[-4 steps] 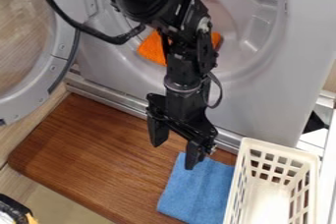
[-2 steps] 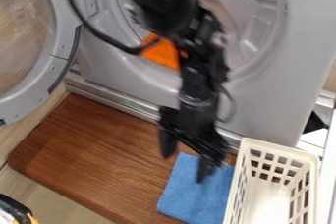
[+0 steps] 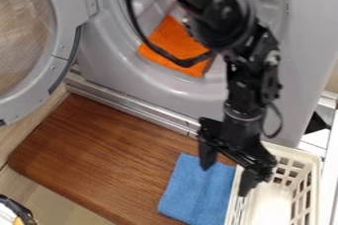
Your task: Move the basket in the left of table
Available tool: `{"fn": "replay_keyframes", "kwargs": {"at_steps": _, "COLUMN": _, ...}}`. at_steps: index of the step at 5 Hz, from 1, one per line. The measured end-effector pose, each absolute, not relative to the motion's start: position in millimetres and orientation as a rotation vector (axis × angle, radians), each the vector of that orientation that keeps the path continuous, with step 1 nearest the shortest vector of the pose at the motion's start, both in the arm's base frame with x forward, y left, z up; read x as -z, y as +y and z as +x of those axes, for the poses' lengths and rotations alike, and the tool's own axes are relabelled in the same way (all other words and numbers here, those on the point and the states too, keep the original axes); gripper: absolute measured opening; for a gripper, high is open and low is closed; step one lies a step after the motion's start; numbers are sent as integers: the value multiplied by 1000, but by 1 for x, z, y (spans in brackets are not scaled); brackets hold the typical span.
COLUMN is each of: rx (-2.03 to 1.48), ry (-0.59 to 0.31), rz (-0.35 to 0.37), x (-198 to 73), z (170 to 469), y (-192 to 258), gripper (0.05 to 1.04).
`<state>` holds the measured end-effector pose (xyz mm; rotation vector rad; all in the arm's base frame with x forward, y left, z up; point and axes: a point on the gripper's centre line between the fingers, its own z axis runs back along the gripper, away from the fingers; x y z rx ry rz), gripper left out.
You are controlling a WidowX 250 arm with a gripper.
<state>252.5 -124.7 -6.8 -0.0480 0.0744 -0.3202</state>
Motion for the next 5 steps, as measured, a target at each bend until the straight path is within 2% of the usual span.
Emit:
{"fn": "replay_keyframes", "kwargs": {"at_steps": 2, "rx": 244, "ry": 46, "rz": -49, "x": 34, "z": 259, "y": -140, "gripper": 1000}}
{"fn": "replay_keyframes", "kwargs": {"at_steps": 3, "rx": 214, "ry": 32, "rz": -42, "x": 46, "z": 258, "y": -138, "gripper": 941}}
{"fn": "replay_keyframes", "kwargs": {"at_steps": 4, "rx": 197, "ry": 8, "rz": -48, "x": 52, "z": 262, "y": -139, "gripper": 709}}
{"fn": "replay_keyframes", "kwargs": {"at_steps": 5, "rx": 180, "ry": 11, "rz": -40, "x": 52, "z": 262, "y": -138, "gripper": 404}}
